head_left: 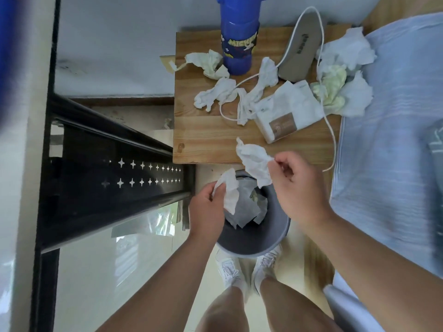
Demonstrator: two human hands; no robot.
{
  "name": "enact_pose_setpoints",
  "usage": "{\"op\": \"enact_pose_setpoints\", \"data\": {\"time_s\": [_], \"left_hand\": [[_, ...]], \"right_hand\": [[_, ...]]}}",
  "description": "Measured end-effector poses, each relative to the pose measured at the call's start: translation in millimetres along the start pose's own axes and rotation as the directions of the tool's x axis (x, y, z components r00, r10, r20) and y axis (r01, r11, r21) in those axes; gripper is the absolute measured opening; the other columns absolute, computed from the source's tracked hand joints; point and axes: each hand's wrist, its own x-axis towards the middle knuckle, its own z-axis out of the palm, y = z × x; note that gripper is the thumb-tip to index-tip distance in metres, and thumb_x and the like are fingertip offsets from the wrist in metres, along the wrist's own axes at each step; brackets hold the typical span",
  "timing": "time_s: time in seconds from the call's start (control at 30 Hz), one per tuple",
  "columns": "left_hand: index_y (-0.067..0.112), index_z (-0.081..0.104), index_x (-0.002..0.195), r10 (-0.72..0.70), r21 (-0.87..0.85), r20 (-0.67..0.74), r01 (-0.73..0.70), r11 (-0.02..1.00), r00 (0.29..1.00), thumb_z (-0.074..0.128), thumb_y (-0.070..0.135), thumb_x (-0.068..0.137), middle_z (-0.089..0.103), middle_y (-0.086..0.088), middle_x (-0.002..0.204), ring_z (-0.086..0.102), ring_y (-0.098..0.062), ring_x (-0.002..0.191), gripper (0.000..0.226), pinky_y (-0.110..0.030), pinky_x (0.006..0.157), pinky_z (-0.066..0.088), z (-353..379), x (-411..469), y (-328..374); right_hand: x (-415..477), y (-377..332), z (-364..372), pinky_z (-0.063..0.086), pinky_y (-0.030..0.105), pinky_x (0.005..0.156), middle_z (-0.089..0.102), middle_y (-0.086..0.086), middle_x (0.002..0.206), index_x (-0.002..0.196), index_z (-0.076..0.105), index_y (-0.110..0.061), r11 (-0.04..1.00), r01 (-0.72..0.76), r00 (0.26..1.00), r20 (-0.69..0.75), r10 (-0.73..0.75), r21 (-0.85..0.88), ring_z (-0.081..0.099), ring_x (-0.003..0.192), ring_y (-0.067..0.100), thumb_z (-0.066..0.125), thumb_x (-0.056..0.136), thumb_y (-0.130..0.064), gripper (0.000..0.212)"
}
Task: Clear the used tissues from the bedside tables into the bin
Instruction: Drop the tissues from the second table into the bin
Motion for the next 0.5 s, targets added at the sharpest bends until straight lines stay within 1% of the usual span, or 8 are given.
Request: {"op": "enact_pose_setpoints", "data": {"time_s": [0.1, 0.17, 0.23, 0.27, 0.33, 0.37, 0.43, 0.5], "left_hand": [[0.018, 0.074, 0.100, -0.050, 0.116, 0.067, 0.042, 0.992, 0.996, 0.059, 0.032, 0.104, 0.063, 0.012, 0.072, 0.063, -0.015, 0.072, 0.021, -0.026, 0.063, 0.043, 7, 3, -19], [0.019, 0.075, 0.112, -0.122, 0.154, 0.133, 0.101, 0.983, 0.984, 0.056, 0.025, 0.104, 0.070, 0.002, 0.081, 0.066, -0.021, 0.075, 0.022, -0.032, 0.067, 0.050, 12, 4, -30], [0.021, 0.071, 0.124, -0.201, 0.204, 0.180, 0.163, 0.965, 0.963, 0.053, 0.020, 0.104, 0.074, -0.004, 0.090, 0.070, -0.019, 0.071, 0.026, -0.041, 0.071, 0.061, 16, 5, -41], [0.021, 0.069, 0.128, -0.236, 0.226, 0.195, 0.191, 0.955, 0.952, 0.053, 0.019, 0.105, 0.075, -0.005, 0.094, 0.071, -0.018, 0.070, 0.028, -0.043, 0.074, 0.064, 18, 5, -47], [0.021, 0.062, 0.138, -0.310, 0.235, 0.227, 0.257, 0.937, 0.923, 0.055, 0.018, 0.105, 0.073, -0.005, 0.102, 0.072, -0.020, 0.073, 0.035, -0.041, 0.073, 0.065, 22, 6, -57], [0.024, 0.057, 0.146, -0.346, 0.233, 0.245, 0.292, 0.928, 0.906, 0.058, 0.019, 0.104, 0.071, -0.003, 0.107, 0.073, -0.024, 0.078, 0.042, -0.040, 0.073, 0.063, 24, 6, -60], [0.031, 0.042, 0.158, -0.384, 0.268, 0.268, 0.314, 0.911, 0.884, 0.063, 0.026, 0.102, 0.065, 0.004, 0.120, 0.074, -0.033, 0.100, 0.060, -0.040, 0.079, 0.062, 27, 4, -64], [0.033, 0.043, 0.157, -0.313, 0.311, 0.256, 0.229, 0.923, 0.915, 0.063, 0.035, 0.101, 0.064, 0.002, 0.137, 0.069, -0.036, 0.118, 0.060, -0.048, 0.096, 0.061, 29, 1, -61]], "right_hand": [[-28, 37, 14, 0.044, 0.014, 0.050, 0.065, -0.016, 0.067, 0.092, 0.066, -0.024, 0.988, -0.063, 0.986, 0.141, 0.084, -0.144, 0.063, 0.061, 0.003, 0.062, 0.098, -0.028, 0.008], [-39, 58, 26, 0.045, 0.023, 0.051, 0.069, -0.010, 0.073, 0.097, 0.070, -0.022, 0.957, -0.132, 0.957, 0.219, 0.191, -0.258, 0.063, 0.063, 0.005, 0.060, 0.099, -0.026, 0.012], [-48, 77, 36, 0.048, 0.027, 0.061, 0.074, -0.007, 0.089, 0.107, 0.071, -0.021, 0.896, -0.247, 0.883, 0.294, 0.365, -0.369, 0.069, 0.081, 0.015, 0.056, 0.099, -0.028, 0.019], [-51, 85, 41, 0.052, 0.030, 0.070, 0.076, -0.003, 0.101, 0.115, 0.070, -0.020, 0.864, -0.297, 0.833, 0.332, 0.442, -0.406, 0.070, 0.092, 0.020, 0.054, 0.099, -0.029, 0.024], [-60, 97, 48, 0.053, 0.034, 0.087, 0.074, 0.003, 0.123, 0.130, 0.064, -0.019, 0.819, -0.380, 0.733, 0.400, 0.550, -0.431, 0.069, 0.110, 0.023, 0.054, 0.099, -0.032, 0.034], [-64, 100, 50, 0.052, 0.034, 0.090, 0.071, 0.003, 0.130, 0.136, 0.060, -0.020, 0.807, -0.411, 0.699, 0.421, 0.578, -0.424, 0.068, 0.115, 0.023, 0.055, 0.100, -0.035, 0.040], [-69, 103, 50, 0.049, 0.030, 0.088, 0.068, 0.001, 0.138, 0.142, 0.056, -0.021, 0.804, -0.445, 0.682, 0.432, 0.590, -0.395, 0.067, 0.118, 0.021, 0.055, 0.100, -0.038, 0.046], [-64, 100, 43, 0.047, 0.029, 0.083, 0.070, -0.002, 0.133, 0.139, 0.059, -0.023, 0.826, -0.444, 0.731, 0.394, 0.558, -0.347, 0.068, 0.111, 0.018, 0.056, 0.099, -0.036, 0.041]]}}
